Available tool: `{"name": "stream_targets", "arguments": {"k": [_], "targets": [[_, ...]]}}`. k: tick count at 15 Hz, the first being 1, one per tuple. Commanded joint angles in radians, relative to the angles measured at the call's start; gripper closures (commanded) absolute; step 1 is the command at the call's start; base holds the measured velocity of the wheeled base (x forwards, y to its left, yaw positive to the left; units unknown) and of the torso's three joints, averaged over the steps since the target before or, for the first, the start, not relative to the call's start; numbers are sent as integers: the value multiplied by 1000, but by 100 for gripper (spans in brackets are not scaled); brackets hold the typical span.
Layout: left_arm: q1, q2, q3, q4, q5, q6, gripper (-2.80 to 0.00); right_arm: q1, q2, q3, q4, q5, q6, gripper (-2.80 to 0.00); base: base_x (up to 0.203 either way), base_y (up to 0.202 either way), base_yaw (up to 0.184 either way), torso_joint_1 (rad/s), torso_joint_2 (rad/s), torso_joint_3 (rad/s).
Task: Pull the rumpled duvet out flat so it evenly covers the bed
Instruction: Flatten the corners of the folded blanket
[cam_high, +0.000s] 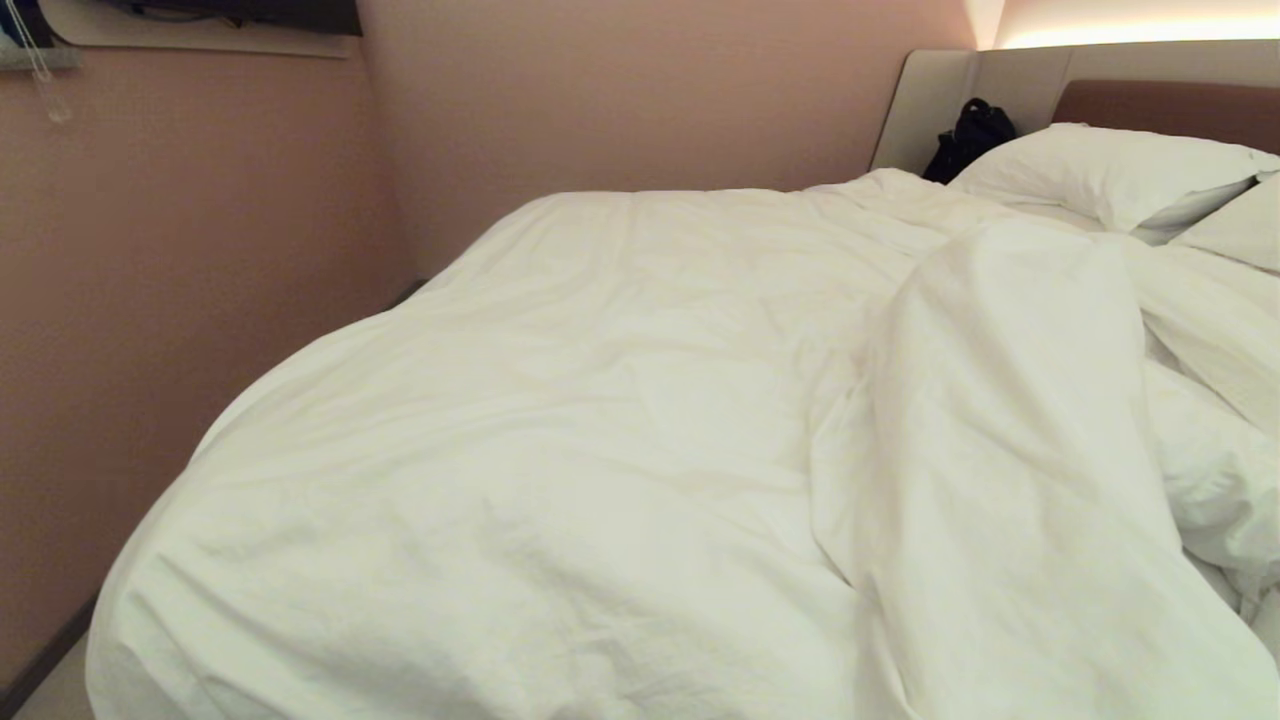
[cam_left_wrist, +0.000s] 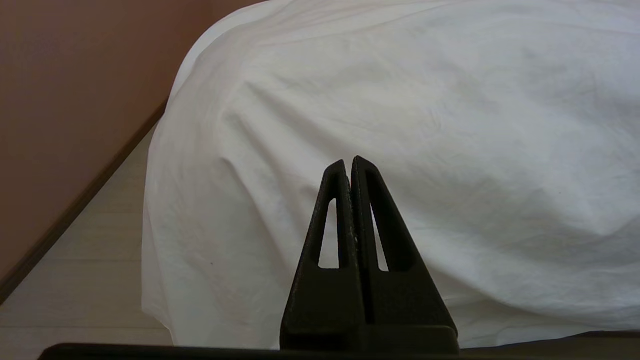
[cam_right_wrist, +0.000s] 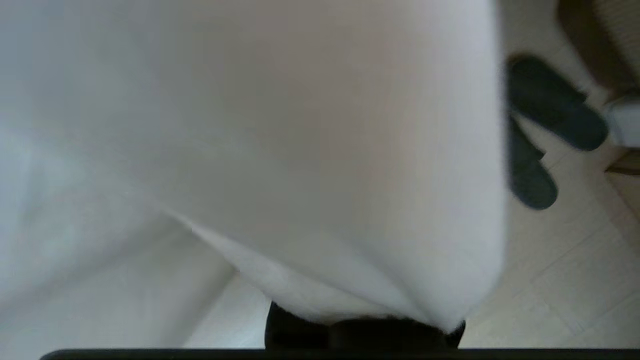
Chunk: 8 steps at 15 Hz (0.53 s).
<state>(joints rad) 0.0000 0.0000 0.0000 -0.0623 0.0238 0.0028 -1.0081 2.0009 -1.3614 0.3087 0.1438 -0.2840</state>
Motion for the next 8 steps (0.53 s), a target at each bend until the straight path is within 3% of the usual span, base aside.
{"name": "stream_targets", "arguments": {"k": [1,8], "targets": [[0,0,0,-1,1,0,0,-10,-2,-60,2,1,34,0,0,0,0,0,0,0],[0,0,0,-1,1,0,0,-117,78,-581,231,24,79,0,0,0,0,0,0,0]]}}
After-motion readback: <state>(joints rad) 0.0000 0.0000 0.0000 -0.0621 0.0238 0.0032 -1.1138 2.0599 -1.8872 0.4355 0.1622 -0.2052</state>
